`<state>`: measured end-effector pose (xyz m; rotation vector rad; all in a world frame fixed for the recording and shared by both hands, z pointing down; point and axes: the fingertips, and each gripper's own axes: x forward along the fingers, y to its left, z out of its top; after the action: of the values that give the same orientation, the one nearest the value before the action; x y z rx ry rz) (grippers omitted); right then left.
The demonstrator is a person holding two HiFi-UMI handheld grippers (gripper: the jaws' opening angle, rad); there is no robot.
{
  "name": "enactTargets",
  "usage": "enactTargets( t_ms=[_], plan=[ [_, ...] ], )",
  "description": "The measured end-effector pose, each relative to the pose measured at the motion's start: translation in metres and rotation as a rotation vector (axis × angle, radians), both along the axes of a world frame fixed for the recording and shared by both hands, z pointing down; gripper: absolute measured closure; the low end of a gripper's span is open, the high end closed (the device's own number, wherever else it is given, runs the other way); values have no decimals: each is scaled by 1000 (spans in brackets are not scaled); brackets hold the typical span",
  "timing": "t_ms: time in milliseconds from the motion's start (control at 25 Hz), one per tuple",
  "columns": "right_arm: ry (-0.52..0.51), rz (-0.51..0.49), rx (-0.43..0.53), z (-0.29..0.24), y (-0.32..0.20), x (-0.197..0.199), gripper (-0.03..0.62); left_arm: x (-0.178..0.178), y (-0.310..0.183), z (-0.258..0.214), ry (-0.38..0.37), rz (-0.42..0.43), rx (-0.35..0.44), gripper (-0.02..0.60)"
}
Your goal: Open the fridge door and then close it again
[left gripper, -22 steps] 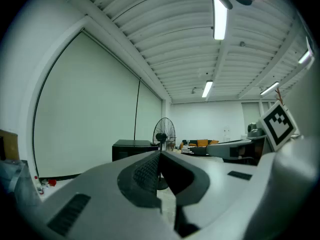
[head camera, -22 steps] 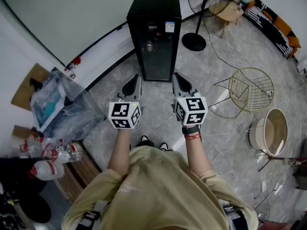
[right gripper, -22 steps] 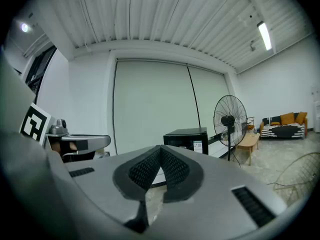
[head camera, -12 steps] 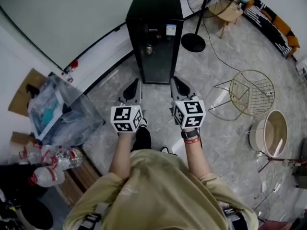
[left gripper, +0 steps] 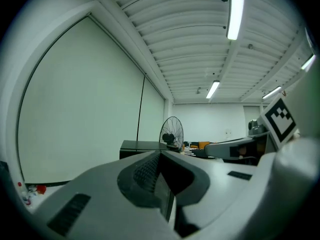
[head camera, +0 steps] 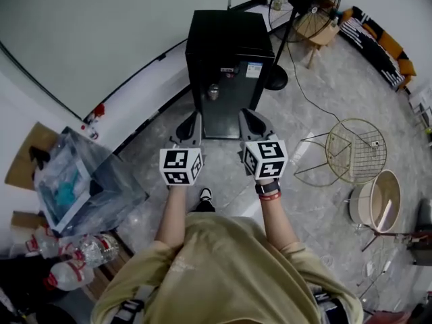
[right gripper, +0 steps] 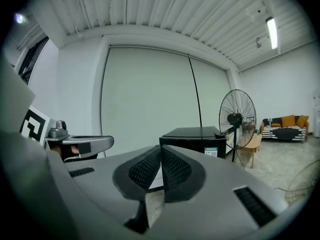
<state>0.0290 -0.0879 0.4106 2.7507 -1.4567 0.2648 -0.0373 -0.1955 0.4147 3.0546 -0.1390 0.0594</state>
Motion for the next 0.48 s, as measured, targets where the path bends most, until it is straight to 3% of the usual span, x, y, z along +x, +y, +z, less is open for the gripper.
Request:
enactTargets(
  t_ms=[120, 360, 480],
  plan=[
    [8, -1, -23, 1, -43, 20, 571, 22, -41, 2, 21, 35, -35, 563],
    [35, -10, -75, 11, -111, 51, 571, 66, -104, 35, -85, 107, -66, 563],
    [47, -22, -105, 17, -137, 64, 571, 83, -130, 48, -95, 115, -70, 563]
  ],
)
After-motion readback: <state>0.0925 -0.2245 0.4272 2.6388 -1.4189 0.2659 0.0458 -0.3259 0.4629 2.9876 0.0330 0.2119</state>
